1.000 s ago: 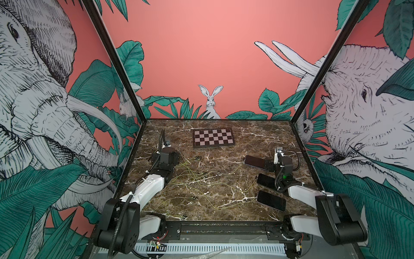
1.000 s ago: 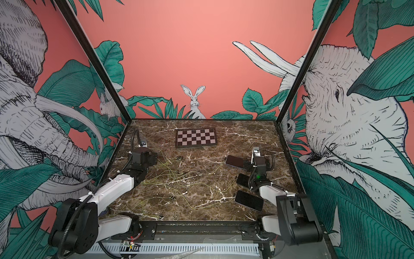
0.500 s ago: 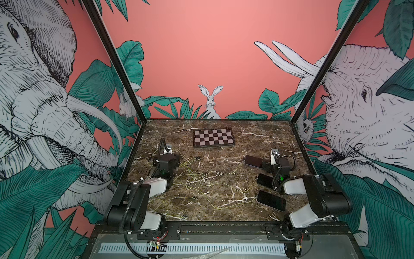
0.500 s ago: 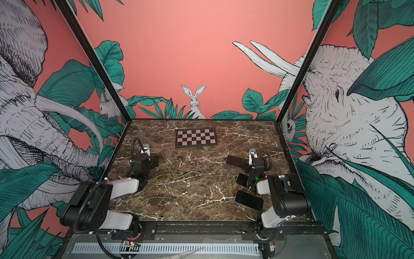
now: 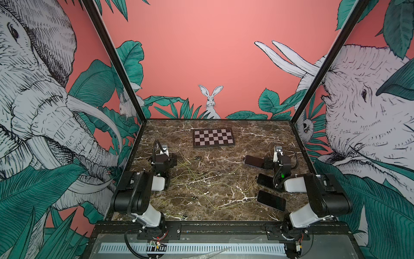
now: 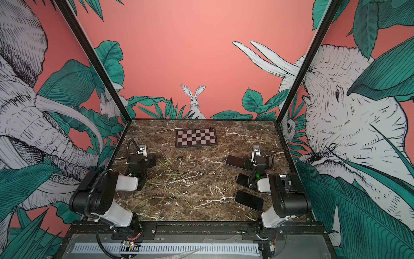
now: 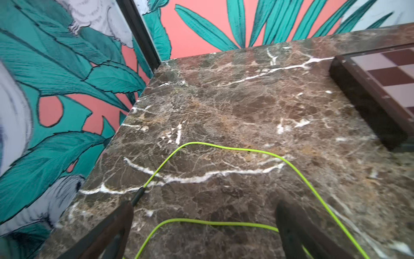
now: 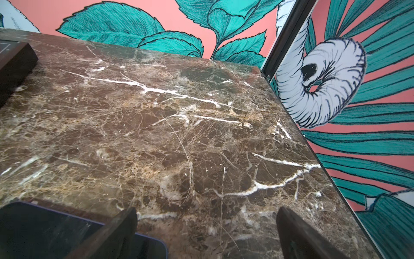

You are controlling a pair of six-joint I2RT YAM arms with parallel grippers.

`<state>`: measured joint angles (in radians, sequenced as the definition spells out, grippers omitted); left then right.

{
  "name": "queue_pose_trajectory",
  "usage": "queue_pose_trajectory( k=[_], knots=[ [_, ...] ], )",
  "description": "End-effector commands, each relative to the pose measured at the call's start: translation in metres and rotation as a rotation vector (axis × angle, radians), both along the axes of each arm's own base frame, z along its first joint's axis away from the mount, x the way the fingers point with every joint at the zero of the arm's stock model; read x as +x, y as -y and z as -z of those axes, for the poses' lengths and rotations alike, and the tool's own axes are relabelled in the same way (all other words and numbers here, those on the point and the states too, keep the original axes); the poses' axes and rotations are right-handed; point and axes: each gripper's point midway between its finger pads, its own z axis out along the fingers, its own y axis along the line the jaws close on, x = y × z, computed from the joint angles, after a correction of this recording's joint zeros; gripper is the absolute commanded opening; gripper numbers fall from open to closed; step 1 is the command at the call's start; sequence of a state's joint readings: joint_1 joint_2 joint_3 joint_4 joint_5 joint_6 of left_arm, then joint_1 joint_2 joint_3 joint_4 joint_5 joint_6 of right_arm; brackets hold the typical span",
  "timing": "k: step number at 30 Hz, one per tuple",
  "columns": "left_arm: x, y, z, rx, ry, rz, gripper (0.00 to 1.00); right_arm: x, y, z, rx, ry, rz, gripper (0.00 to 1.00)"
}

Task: Plug wired earphones into phones
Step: Reset both arms

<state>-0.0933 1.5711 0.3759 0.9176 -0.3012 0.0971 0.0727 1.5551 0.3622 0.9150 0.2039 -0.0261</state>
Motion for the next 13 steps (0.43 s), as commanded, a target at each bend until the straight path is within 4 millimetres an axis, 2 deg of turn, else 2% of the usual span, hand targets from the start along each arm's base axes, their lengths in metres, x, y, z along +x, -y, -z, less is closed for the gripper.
queue_pose_trajectory(
  k=[1, 13],
  knots=[
    [0.0037, 0.0020, -0.0110, -0.021, 0.033, 0.006, 1.00, 0.0054, 0.0040, -0.0141, 0.012, 0.054, 0.026, 0.99],
    [0.0036, 0.0020, -0.0101, -0.023, 0.028, 0.007, 1.00, 0.0065, 0.0089, -0.0126, 0.038, 0.048, 0.035, 0.99]
  ],
)
